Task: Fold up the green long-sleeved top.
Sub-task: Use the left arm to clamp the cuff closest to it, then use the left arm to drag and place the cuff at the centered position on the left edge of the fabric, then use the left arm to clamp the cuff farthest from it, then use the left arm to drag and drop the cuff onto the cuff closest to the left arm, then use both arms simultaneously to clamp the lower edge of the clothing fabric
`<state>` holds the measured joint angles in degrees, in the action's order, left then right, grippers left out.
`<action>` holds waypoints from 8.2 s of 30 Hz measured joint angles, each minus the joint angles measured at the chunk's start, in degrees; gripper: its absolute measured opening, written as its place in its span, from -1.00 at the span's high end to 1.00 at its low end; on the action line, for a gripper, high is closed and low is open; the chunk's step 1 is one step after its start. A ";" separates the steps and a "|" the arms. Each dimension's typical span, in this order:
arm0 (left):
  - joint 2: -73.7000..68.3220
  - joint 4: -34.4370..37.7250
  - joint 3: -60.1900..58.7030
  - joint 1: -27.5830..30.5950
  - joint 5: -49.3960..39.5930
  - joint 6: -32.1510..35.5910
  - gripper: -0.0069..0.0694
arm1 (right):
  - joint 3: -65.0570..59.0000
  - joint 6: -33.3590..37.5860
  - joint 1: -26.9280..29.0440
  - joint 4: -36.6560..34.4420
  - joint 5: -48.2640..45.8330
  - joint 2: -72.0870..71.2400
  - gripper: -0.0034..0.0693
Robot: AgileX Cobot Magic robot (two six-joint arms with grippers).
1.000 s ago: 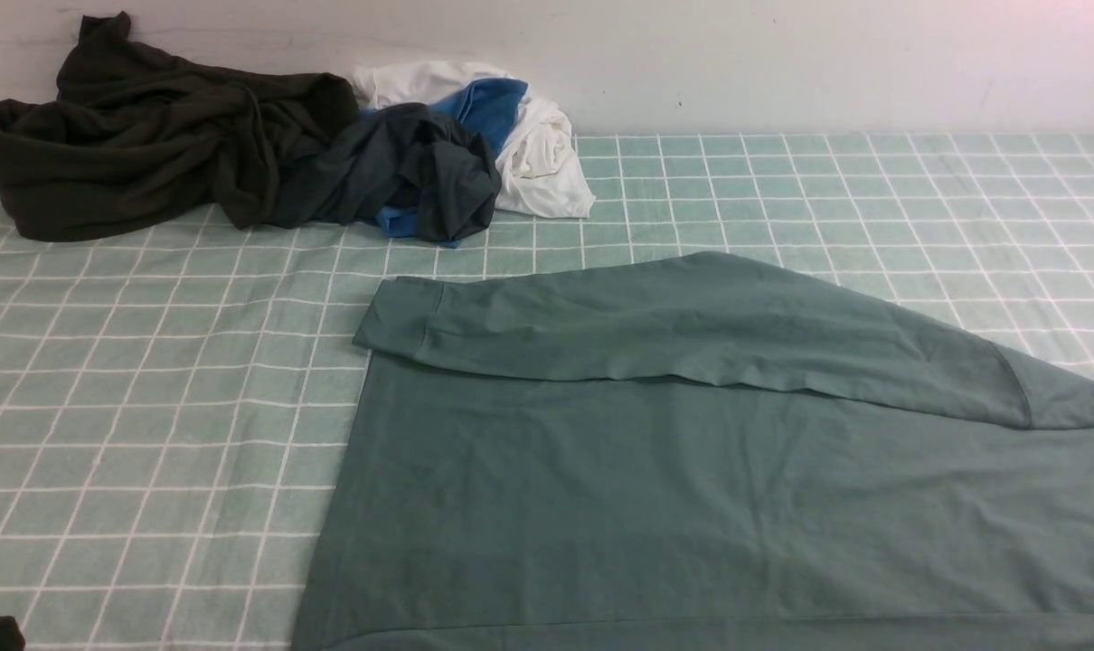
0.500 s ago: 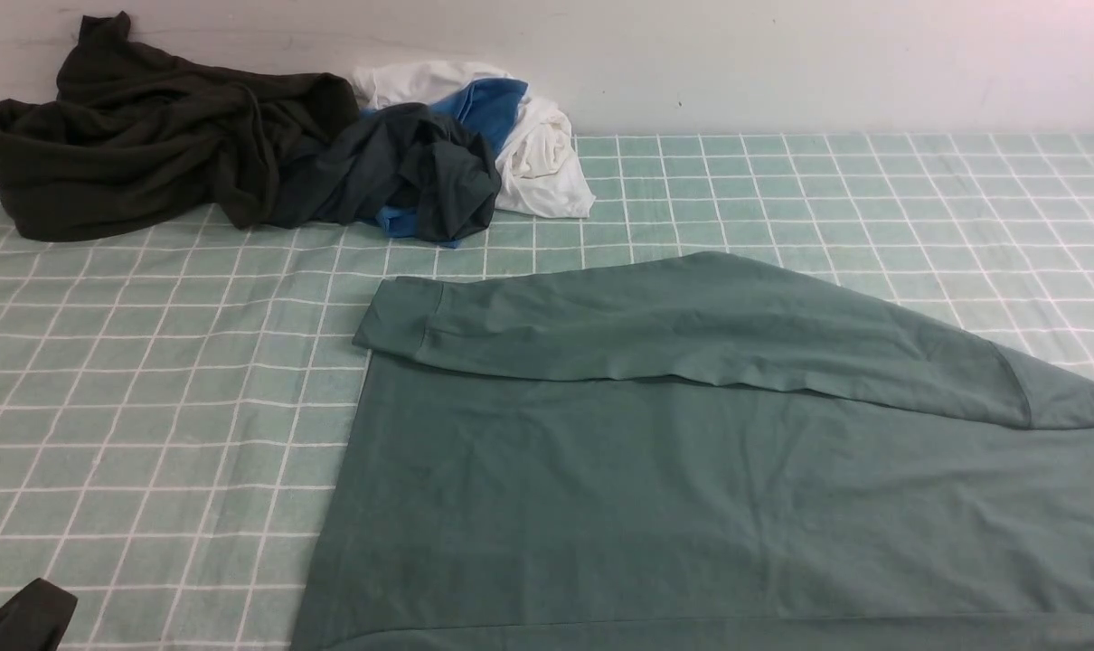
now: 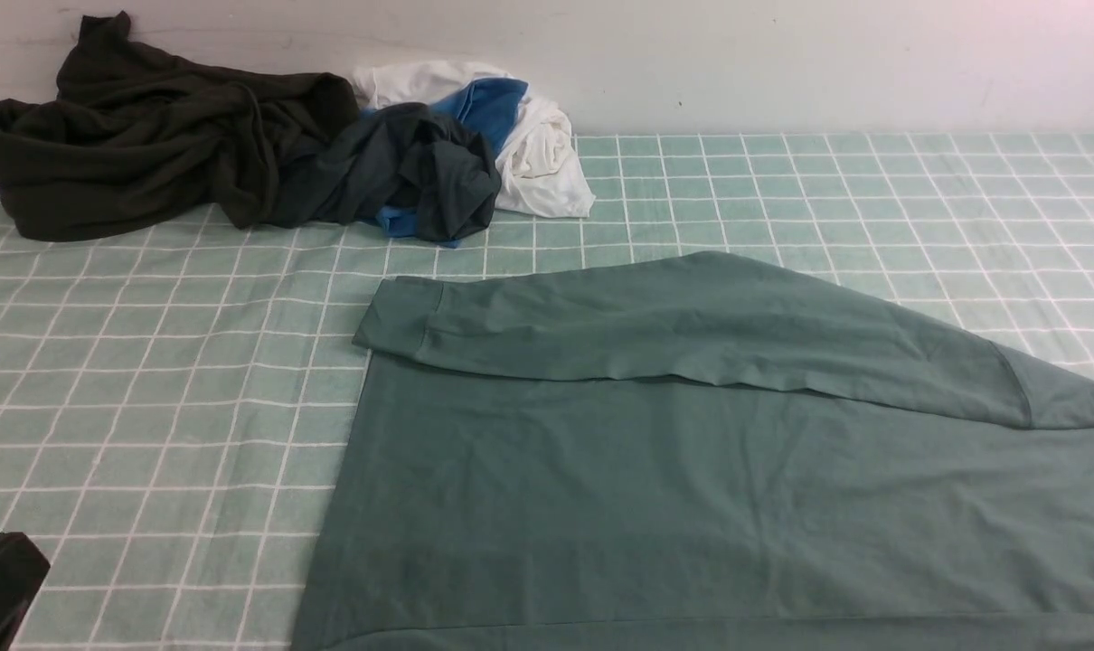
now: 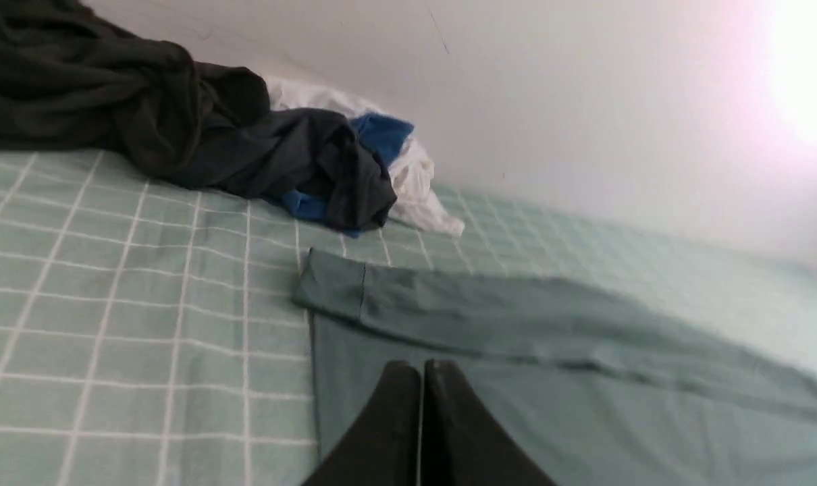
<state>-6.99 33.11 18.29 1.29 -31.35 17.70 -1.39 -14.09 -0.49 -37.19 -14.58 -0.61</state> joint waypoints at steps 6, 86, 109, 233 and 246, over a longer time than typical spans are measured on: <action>-19.65 -15.36 15.71 0.00 -19.15 1.87 0.83 | 8.09 12.26 0.00 0.96 -3.48 5.53 0.94; -91.03 -31.61 55.45 -32.91 -28.96 6.34 0.82 | 40.87 -5.12 0.59 48.02 -27.66 91.99 -0.10; -97.43 -31.63 68.88 -31.83 -25.98 5.95 0.80 | 40.03 -13.33 0.59 61.31 -36.39 79.63 0.88; -74.87 -31.76 11.73 -53.41 -13.67 13.26 -0.25 | 51.45 17.23 -32.00 31.43 -56.92 54.25 -0.05; -75.53 -36.19 12.70 -54.60 -12.61 3.19 -0.14 | 51.45 17.27 -32.00 31.43 -56.92 54.25 -0.05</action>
<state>-82.52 -3.09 30.99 -53.31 -43.96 20.89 50.06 3.18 -32.50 -5.76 -71.50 53.64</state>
